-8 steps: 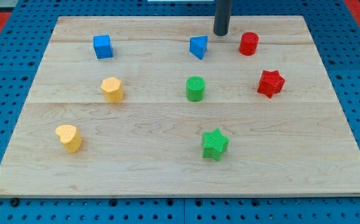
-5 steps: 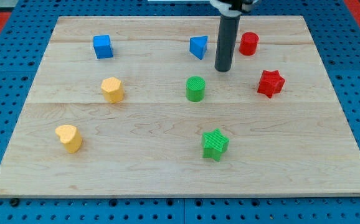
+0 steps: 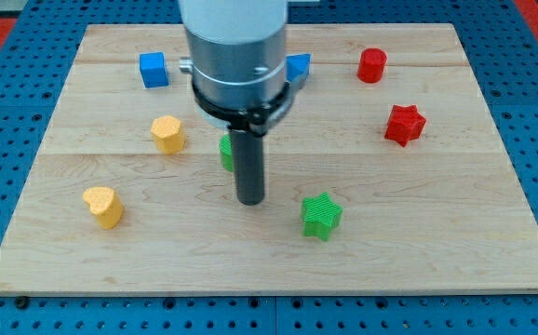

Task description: Move the green star to the bottom right of the red star

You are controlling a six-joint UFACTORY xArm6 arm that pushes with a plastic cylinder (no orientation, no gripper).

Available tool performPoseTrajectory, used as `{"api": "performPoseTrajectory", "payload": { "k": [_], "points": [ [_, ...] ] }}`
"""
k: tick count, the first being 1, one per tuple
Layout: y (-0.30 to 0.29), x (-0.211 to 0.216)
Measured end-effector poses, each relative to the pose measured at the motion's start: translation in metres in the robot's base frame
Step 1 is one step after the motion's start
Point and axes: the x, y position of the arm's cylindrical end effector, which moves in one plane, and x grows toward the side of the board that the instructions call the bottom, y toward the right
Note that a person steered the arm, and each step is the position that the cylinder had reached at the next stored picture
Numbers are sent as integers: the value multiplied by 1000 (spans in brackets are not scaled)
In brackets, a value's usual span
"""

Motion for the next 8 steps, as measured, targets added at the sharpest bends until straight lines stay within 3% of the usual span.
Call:
{"api": "performPoseTrajectory", "payload": {
  "k": [2,3,4,5,8],
  "points": [
    [109,15],
    [92,16],
    [21,17],
    [10,49],
    [196,56]
  ]
}}
